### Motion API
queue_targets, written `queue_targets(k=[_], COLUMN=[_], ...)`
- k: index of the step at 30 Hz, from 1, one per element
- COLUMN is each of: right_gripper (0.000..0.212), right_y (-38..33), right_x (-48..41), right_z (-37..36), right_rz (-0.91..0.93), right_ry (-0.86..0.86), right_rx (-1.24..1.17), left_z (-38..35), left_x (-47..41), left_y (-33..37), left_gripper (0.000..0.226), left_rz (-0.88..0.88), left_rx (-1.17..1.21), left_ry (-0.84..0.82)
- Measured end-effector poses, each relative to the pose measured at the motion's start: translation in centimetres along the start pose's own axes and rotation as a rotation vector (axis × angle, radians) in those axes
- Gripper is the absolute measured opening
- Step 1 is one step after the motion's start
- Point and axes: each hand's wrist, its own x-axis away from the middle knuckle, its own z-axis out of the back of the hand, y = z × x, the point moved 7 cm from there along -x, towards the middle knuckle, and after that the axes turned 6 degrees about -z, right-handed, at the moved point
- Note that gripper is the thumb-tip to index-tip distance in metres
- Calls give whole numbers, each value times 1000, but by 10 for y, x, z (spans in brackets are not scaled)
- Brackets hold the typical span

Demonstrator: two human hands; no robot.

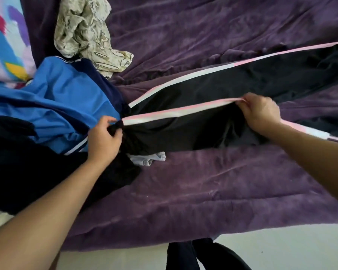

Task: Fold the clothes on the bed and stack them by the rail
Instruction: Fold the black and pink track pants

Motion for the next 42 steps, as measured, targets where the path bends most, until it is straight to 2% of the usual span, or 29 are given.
queue_targets(k=[4, 8, 11, 14, 18, 23, 25, 27, 29, 30, 33, 34, 37, 39, 42], right_gripper=[35, 35, 41, 43, 40, 34, 42, 64, 78, 74, 30, 21, 9, 13, 24], right_y=[-33, -50, -52, -31, 53, 206, 270, 327, 378, 401, 452, 462, 472, 471, 464], right_x=[-87, -144, -142, -105, -54, -25, -17, -10, 0, 4, -2, -9, -51, -97, -181], right_z=[-4, -30, -44, -52, -44, 11, 27, 31, 28, 30, 56, 69, 112, 137, 156], right_rz=[-22, -78, -67, -9, -86, -268, -302, -298, -302, -319, -299, -269, -240, -260, -236], right_ry=[12, -1, 3, -17, -48, 18, -33, -180, -308, -312, -151, -108, -36, 5, 58], right_rx=[91, 101, 100, 86, 72, 119, 229, 377, 522, 540, 419, 345, 63, -103, -145], left_z=[-22, -55, -66, -93, -148, -227, -260, -297, -333, -352, -398, -408, -420, -415, -398], left_x=[-73, -112, -114, -96, -66, -38, -29, -19, -12, -9, -9, -12, -23, -38, -77], left_y=[-10, -25, 1, 54, 137, 238, 274, 306, 331, 343, 374, 381, 396, 402, 409], left_gripper=[27, 43, 50, 43, 31, 19, 17, 21, 31, 38, 55, 57, 39, 26, 16], left_rz=[91, 163, -52, -320, -517, -613, -665, -696, -680, -671, -633, -598, -529, -458, -313], left_rx=[-96, -287, -438, -387, -268, -219, -239, -286, -345, -383, -503, -526, -558, -526, -419], left_ry=[-18, -165, -87, -100, -225, -384, -414, -448, -482, -496, -520, -527, -509, -451, -312])
